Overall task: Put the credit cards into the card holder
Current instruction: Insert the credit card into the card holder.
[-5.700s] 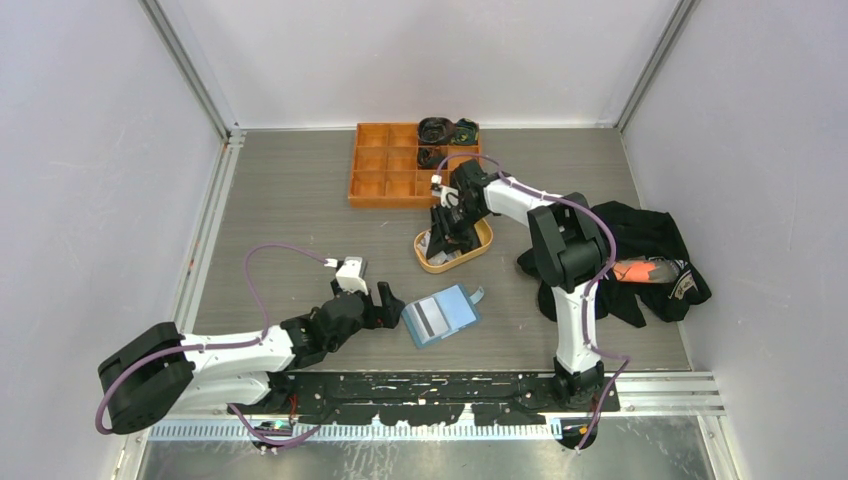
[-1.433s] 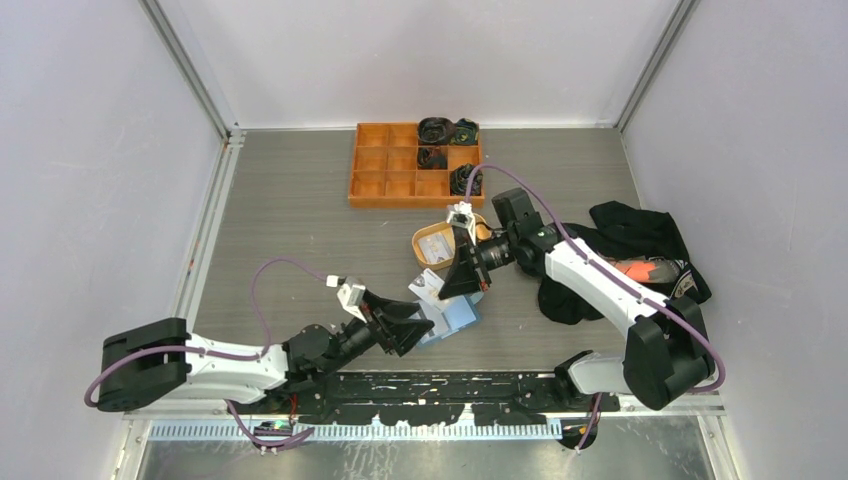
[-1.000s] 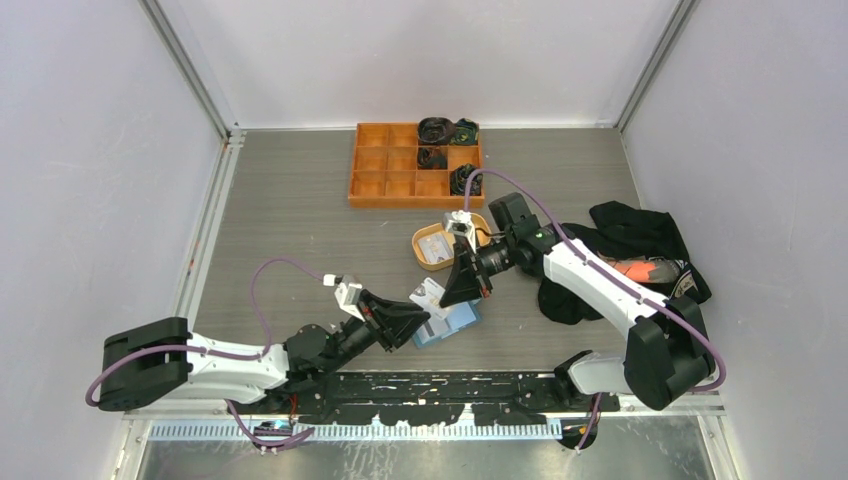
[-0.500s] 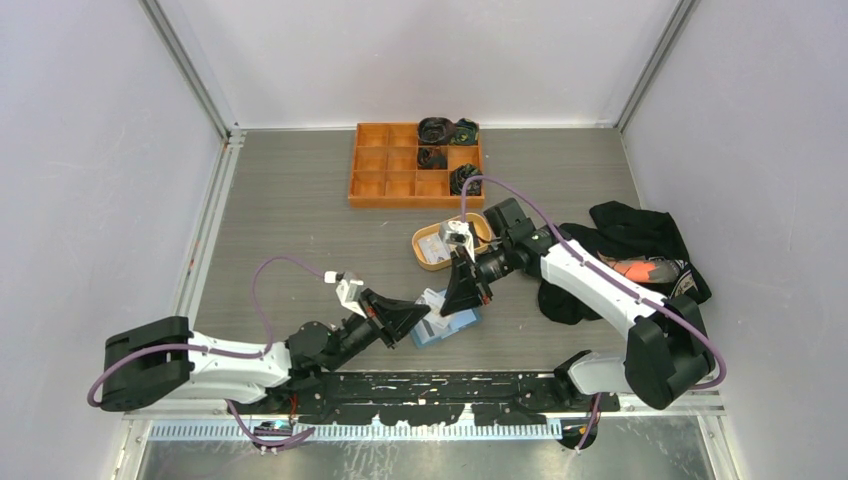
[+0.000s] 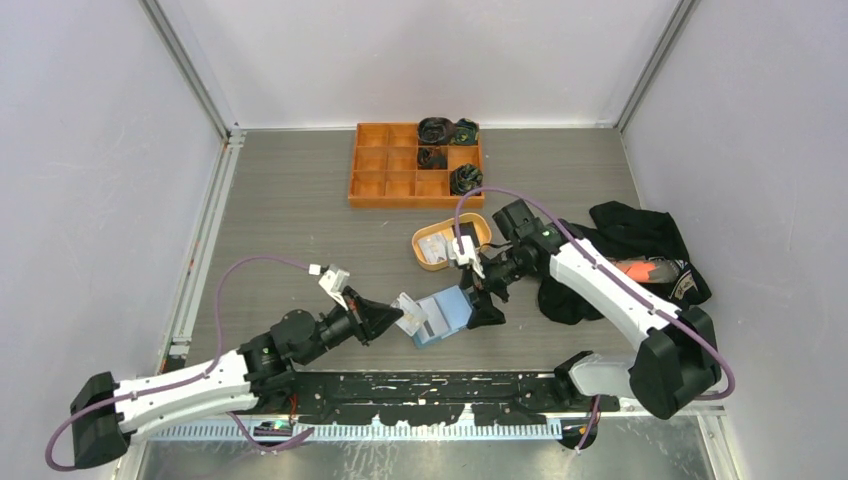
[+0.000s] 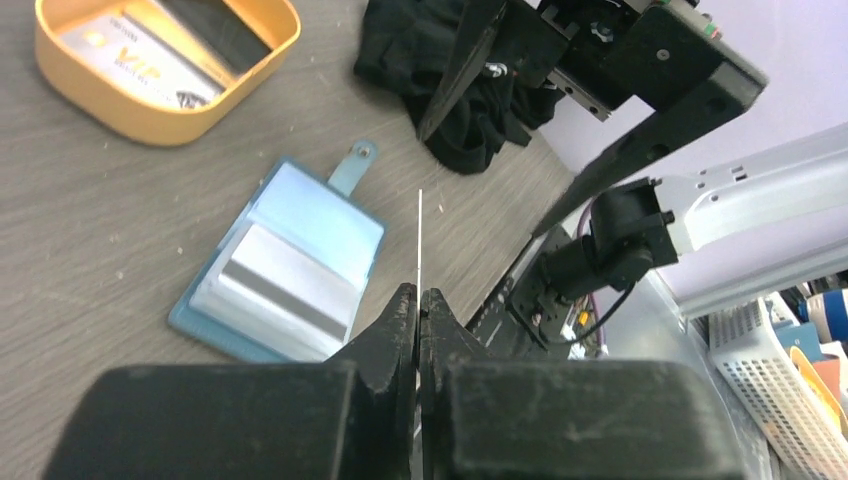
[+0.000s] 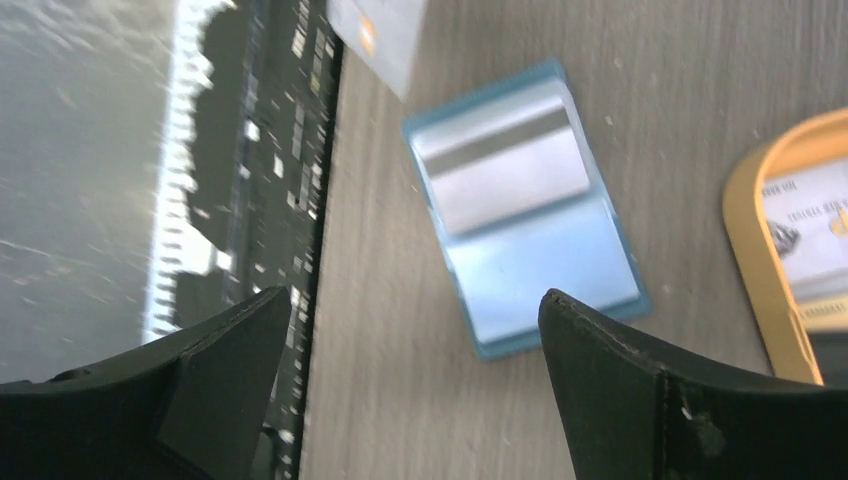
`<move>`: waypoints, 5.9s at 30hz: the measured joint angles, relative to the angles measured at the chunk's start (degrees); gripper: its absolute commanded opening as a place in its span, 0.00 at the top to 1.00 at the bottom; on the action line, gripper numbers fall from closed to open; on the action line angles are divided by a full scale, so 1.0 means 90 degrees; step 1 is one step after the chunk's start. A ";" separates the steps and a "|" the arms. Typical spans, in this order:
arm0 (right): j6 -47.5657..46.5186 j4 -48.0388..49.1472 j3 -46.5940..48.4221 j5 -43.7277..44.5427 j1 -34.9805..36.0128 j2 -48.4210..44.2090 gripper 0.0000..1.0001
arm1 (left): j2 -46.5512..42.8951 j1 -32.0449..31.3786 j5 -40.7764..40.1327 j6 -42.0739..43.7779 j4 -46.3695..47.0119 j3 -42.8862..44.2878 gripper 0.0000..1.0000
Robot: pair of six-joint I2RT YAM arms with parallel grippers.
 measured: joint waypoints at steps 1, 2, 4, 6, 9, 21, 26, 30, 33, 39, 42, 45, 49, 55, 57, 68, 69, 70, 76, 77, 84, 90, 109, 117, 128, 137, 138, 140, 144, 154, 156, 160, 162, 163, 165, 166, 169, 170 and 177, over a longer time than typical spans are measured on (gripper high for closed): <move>-0.0112 0.0034 -0.0075 0.0231 -0.0005 -0.0061 0.01 | -0.0253 0.0095 0.0117 -0.0073 -0.0515 0.0070 1.00; -0.0206 0.0083 -0.0180 0.0466 -0.0005 -0.0131 0.01 | -0.0376 0.0153 0.0194 -0.0121 -0.0794 0.0097 1.00; -0.0364 0.0172 -0.0401 0.0821 -0.0005 -0.0265 0.00 | -0.0651 0.0345 0.0427 -0.0321 -0.1263 0.0102 1.00; -0.0529 0.0209 -0.0580 0.1061 -0.0005 -0.0369 0.01 | -0.0597 0.0525 0.0653 -0.0566 -0.1326 0.0073 1.00; -0.1059 0.0270 -0.0765 0.1226 -0.0002 -0.0423 0.01 | -0.0056 0.0712 0.0979 -0.0942 -0.1144 0.0005 1.00; -0.2628 0.0748 -0.1518 0.2067 0.0221 -0.0049 0.07 | 0.3742 0.1110 0.2246 -0.1916 0.1440 0.0194 1.00; -0.2421 0.1256 -0.1542 0.2555 0.0374 0.0296 0.15 | 0.4170 0.1389 0.2446 -0.2229 0.2176 0.0243 1.00; -0.2244 0.1579 -0.1542 0.2975 0.0549 0.0605 0.20 | 0.4296 0.1472 0.2458 -0.2346 0.2195 0.0478 1.00; -0.2157 0.1729 -0.1542 0.3203 0.0631 0.0690 0.22 | 0.4515 0.1518 0.2455 -0.2450 0.2259 0.0610 1.00; -0.2125 0.1841 -0.1542 0.3371 0.0777 0.0736 0.31 | 0.4981 0.1671 0.2477 -0.2630 0.2280 0.0653 1.00; -0.2132 0.1831 -0.1540 0.3390 0.0933 0.0852 0.36 | 0.5282 0.1715 0.2565 -0.2747 0.2433 0.0736 1.00; -0.2157 0.1778 -0.1537 0.3390 0.1054 0.0969 0.40 | 0.5588 0.1744 0.2662 -0.2883 0.2684 0.0753 1.00; -0.2227 0.1613 -0.1457 0.3390 0.1156 0.1047 0.44 | 0.6096 0.1792 0.2827 -0.3150 0.3179 0.0743 1.00; -0.2302 0.1406 -0.1394 0.3325 0.1268 0.1090 0.44 | 0.6926 0.1938 0.3016 -0.3568 0.4160 0.0627 1.00; -0.2305 0.1360 -0.1389 0.3298 0.1277 0.1090 0.44 | 0.7232 0.1953 0.3082 -0.3670 0.4439 0.0629 1.00; -0.2152 0.1217 -0.1302 0.3325 0.1275 0.1088 0.41 | 0.8097 0.2123 0.3478 -0.4102 0.5693 0.0571 1.00; -0.2137 0.1209 -0.1297 0.3339 0.1275 0.1088 0.41 | 0.8085 0.2140 0.3495 -0.4099 0.5700 0.0571 1.00; -0.2130 0.1205 -0.1290 0.3351 0.1275 0.1088 0.41 | 0.8043 0.2157 0.3517 -0.4090 0.5656 0.0571 1.00; -0.2106 0.1188 -0.1270 0.3395 0.1275 0.1088 0.38 | 0.7179 0.2178 0.3555 -0.3791 0.4784 0.0573 1.00; -0.2106 0.1180 -0.1265 0.3400 0.1275 0.1088 0.37 | 0.6965 0.2176 0.3543 -0.3716 0.4527 0.0585 1.00; -0.2106 0.1066 -0.1173 0.3439 0.1273 0.1093 0.37 | 0.5848 0.2059 0.3332 -0.3058 0.2358 0.0986 1.00; -0.2106 0.0998 -0.1168 0.3466 0.1263 0.1095 0.37 | 0.6064 0.2057 0.3303 -0.2902 0.1749 0.1139 1.00; -0.2108 0.0903 -0.1103 0.3473 0.1258 0.1178 0.36 | 0.6176 0.2033 0.3014 -0.2827 0.1484 0.1384 1.00; -0.2108 0.0877 -0.1103 0.3478 0.1258 0.1231 0.36 | 0.6312 0.1950 0.2992 -0.2778 0.1460 0.1530 1.00; -0.2108 0.0865 -0.1103 0.3478 0.1258 0.1231 0.36 | 0.6399 0.1848 0.2992 -0.2783 0.1394 0.1632 1.00; -0.2108 0.0843 -0.1098 0.3475 0.1258 0.1275 0.36 | 0.5066 0.1836 0.2550 -0.2421 -0.0073 0.1637 1.00; -0.2108 0.0840 -0.1095 0.3475 0.1258 0.1275 0.36 | 0.4932 0.1836 0.2494 -0.2387 -0.0209 0.1637 1.00; -0.2108 0.0835 -0.1088 0.3478 0.1258 0.1275 0.36 | 0.4777 0.1836 0.2402 -0.2302 -0.0410 0.1637 1.00; -0.2108 0.0833 -0.1066 0.3478 0.1258 0.1302 0.36 | 0.4903 0.1836 0.2385 -0.2261 -0.0500 0.1639 1.00; -0.2110 0.0811 -0.1066 0.3475 0.1258 0.1311 0.36 | 0.5775 0.1836 0.2654 -0.2380 0.0136 0.1848 1.00; -0.2110 0.0809 -0.1066 0.3475 0.1258 0.1314 0.36 | 0.5816 0.1838 0.2674 -0.2424 0.0189 0.1851 1.00; -0.2110 0.0787 -0.1066 0.3475 0.1258 0.1314 0.36 | 0.5821 0.1836 0.2669 -0.2429 0.0160 0.1875 1.00; -0.2110 0.0775 -0.1066 0.3475 0.1258 0.1314 0.36 | 0.5821 0.1836 0.2667 -0.2426 0.0124 0.1897 1.00; -0.2110 0.0770 -0.1066 0.3475 0.1258 0.1314 0.36 | 0.5821 0.1836 0.2662 -0.2424 0.0092 0.1914 1.00; -0.2110 0.0770 -0.1066 0.3475 0.1258 0.1314 0.36 | 0.5807 0.1836 0.2640 -0.2407 0.0024 0.1938 1.00; -0.2110 0.0767 -0.1066 0.3475 0.1258 0.1314 0.36 | 0.5775 0.1836 0.2611 -0.2397 -0.0041 0.1948 1.00; -0.2110 0.0767 -0.1066 0.3475 0.1258 0.1314 0.36 | 0.5593 0.1824 0.2504 -0.2312 -0.0255 0.1957 1.00; -0.2110 0.0767 -0.1066 0.3475 0.1258 0.1316 0.36 | 0.5542 0.1824 0.2472 -0.2278 -0.0338 0.1967 1.00; -0.2110 0.0758 -0.1061 0.3475 0.1258 0.1350 0.36 | 0.5508 0.1824 0.2395 -0.2159 -0.0539 0.2064 1.00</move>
